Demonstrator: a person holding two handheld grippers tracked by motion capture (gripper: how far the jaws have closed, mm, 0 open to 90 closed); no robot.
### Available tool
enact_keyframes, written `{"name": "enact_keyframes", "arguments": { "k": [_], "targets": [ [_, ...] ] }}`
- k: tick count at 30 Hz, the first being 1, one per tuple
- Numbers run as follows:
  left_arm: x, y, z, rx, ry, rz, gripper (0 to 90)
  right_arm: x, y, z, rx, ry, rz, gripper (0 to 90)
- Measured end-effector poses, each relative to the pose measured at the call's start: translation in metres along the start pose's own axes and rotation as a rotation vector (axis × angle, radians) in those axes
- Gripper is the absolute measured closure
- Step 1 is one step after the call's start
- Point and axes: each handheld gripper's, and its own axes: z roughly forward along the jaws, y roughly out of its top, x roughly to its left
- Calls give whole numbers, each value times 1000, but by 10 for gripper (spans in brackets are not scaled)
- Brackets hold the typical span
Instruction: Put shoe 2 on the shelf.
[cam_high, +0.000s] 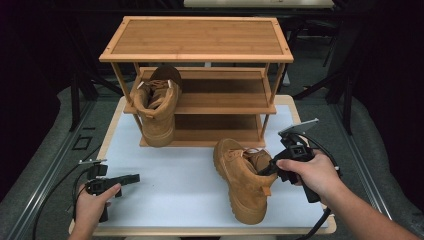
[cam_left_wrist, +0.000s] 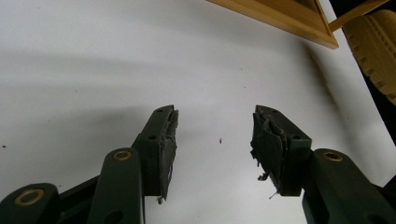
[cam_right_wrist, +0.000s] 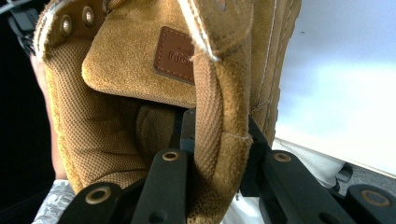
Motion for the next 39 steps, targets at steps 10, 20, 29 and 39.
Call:
{"name": "enact_keyframes", "arguments": {
  "k": [10,20,29,39],
  "targets": [
    [0,0,0,1,1,-2,493,7,-6,-21,-58,50,-24,770],
    [0,0,0,0,-1,1,493,27,-8,-43,-103,60,-44,770],
    [0,-1,2,3,2,-4,494,45,-13,-63,-124,59,-56,770],
    [1,-1,1,2,-2,-7,494,54,-16,-78,-154,85,-83,771]
  ]
}}
